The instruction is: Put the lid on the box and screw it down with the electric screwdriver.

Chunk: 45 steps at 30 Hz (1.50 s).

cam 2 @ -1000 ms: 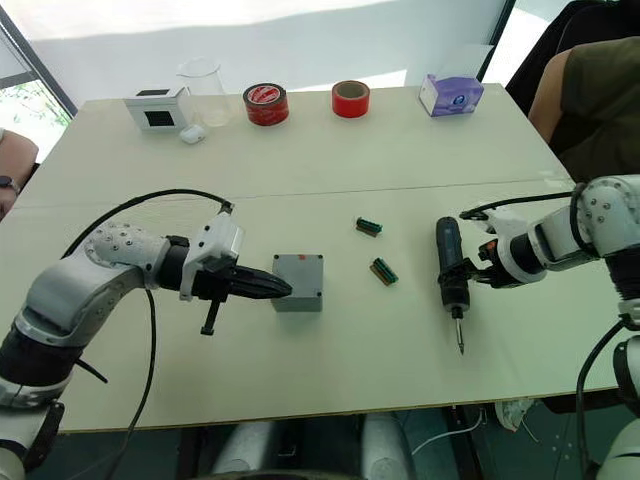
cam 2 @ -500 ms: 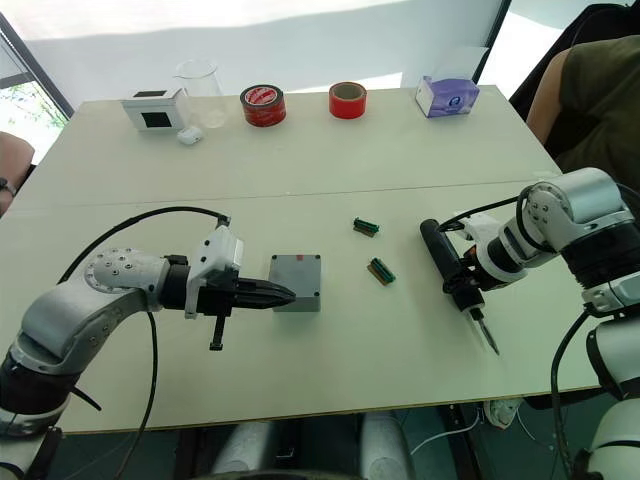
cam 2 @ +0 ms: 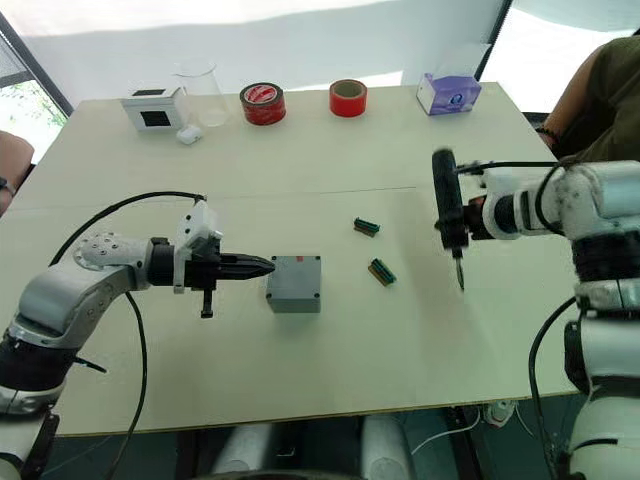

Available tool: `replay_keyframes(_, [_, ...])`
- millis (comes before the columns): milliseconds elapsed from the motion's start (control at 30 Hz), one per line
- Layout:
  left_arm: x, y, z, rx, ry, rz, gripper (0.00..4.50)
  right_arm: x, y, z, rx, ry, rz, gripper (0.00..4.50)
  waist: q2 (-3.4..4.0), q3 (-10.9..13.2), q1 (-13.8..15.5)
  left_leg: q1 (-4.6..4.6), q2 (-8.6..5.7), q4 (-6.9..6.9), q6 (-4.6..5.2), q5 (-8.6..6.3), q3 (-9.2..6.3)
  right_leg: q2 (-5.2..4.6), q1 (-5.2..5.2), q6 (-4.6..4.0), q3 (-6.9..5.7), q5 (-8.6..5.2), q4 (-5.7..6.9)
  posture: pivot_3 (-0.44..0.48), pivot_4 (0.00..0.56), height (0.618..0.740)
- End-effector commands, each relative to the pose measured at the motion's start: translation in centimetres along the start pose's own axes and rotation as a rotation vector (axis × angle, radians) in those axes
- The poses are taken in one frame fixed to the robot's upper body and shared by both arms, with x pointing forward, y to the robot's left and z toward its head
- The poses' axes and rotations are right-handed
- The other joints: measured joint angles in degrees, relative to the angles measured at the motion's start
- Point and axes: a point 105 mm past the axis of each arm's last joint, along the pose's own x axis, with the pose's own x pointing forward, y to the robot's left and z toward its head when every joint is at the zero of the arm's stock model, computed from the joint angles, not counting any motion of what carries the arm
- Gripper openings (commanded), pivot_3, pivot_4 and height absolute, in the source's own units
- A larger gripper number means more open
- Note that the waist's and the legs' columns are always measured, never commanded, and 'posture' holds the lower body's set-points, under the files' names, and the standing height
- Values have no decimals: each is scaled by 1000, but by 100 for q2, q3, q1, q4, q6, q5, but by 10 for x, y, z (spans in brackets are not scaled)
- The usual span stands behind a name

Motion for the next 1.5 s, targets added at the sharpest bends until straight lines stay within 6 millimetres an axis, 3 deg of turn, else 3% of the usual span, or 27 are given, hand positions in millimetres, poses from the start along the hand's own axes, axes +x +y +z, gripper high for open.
replay_keyframes(33, [-11,18,15,-34,-86,93,0,-76,81,83,-141,-687,316,1766,11,7,2,-2,-1,0,0,0,0,-3,-3,1,1,0,1,0,150,740])
replay_keyframes(100, [-13,21,14,-45,-83,96,0,-74,117,71,-185,-725,432,1766,11,6,-7,-7,-2,9,-1,1,-2,-4,-6,2,2,1,6,0,150,740])
replay_keyframes(233, [-6,16,14,-52,-73,66,0,-59,159,47,-192,-738,550,1766,-9,-5,-1,18,-2,12,-1,0,-10,0,23,1,0,1,3,0,150,740])
replay_keyframes(467, [7,6,21,-10,-41,10,0,-33,189,20,-243,-746,600,1766,-6,-2,16,15,-21,23,-6,3,-12,-13,17,-1,3,1,7,0,150,740])
replay_keyframes(900, [31,3,0,79,70,-58,0,-12,197,3,-295,-742,555,1766,-6,-2,2,16,-19,19,-31,18,-13,-8,15,-2,3,1,7,0,150,740])
replay_keyframes(1067, [35,5,-10,85,93,-65,0,-5,193,-10,-321,-698,536,1766,-6,-2,-5,17,-18,18,-29,17,-13,-7,15,-2,3,1,8,0,150,740])
replay_keyframes(1500, [40,4,-20,93,101,-81,0,3,180,-23,-354,-669,489,1766,-7,-4,1,22,-18,20,-11,7,-14,-7,23,-2,3,1,7,0,150,740])
